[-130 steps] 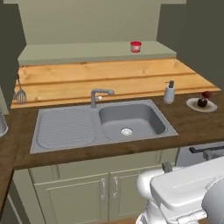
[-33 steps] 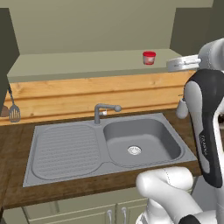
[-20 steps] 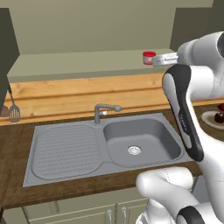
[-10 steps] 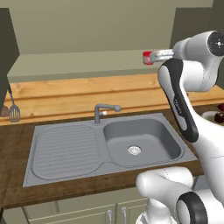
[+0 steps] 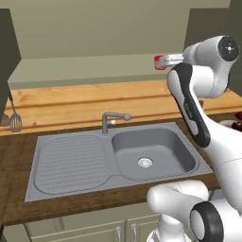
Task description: From the different types of pastries on the counter, select a croissant and place it on the cutting board. Then retrieve a jar of jam from the cabinet and place it alongside the croissant on the cutting board.
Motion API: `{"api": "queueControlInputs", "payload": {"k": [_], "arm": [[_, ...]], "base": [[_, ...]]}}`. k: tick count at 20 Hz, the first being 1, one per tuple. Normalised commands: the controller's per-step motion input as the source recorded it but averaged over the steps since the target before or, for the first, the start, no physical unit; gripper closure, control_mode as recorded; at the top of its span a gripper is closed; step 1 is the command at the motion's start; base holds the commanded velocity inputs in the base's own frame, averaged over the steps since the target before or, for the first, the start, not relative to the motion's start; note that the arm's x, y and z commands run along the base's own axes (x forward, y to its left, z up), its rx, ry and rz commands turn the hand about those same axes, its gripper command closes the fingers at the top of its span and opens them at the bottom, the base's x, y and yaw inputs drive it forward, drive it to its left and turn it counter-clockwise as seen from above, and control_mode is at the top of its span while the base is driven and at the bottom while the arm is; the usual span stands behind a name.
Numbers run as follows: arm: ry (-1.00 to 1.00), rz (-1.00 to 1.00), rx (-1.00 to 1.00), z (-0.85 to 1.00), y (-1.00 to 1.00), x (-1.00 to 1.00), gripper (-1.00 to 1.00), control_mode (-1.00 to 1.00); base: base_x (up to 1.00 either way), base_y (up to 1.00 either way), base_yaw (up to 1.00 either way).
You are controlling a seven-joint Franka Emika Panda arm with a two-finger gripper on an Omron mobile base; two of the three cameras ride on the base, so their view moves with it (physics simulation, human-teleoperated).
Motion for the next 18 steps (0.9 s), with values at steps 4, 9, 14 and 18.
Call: {"api": "queueControlInputs", "payload": {"k": [4,9,14,18], "arm": [[0.0,0.0,0.0,-0.05,0.0,0.23,-1.0,-1.0],[0.0,0.0,0.0,-0.11,0.0,0.33,-1.0,-1.0],[0.0,-0.01,0.0,-0.15,-0.02,0.48,-1.0,-1.0],[0.0,-0.06,-0.01,-0.15,-0.09,0.46,-1.0,-1.0]], "base": [[0.0,0.0,0.0],[0.0,0.0,0.0],[0.0,0.0,0.0],[0.0,0.0,0.0]]}}
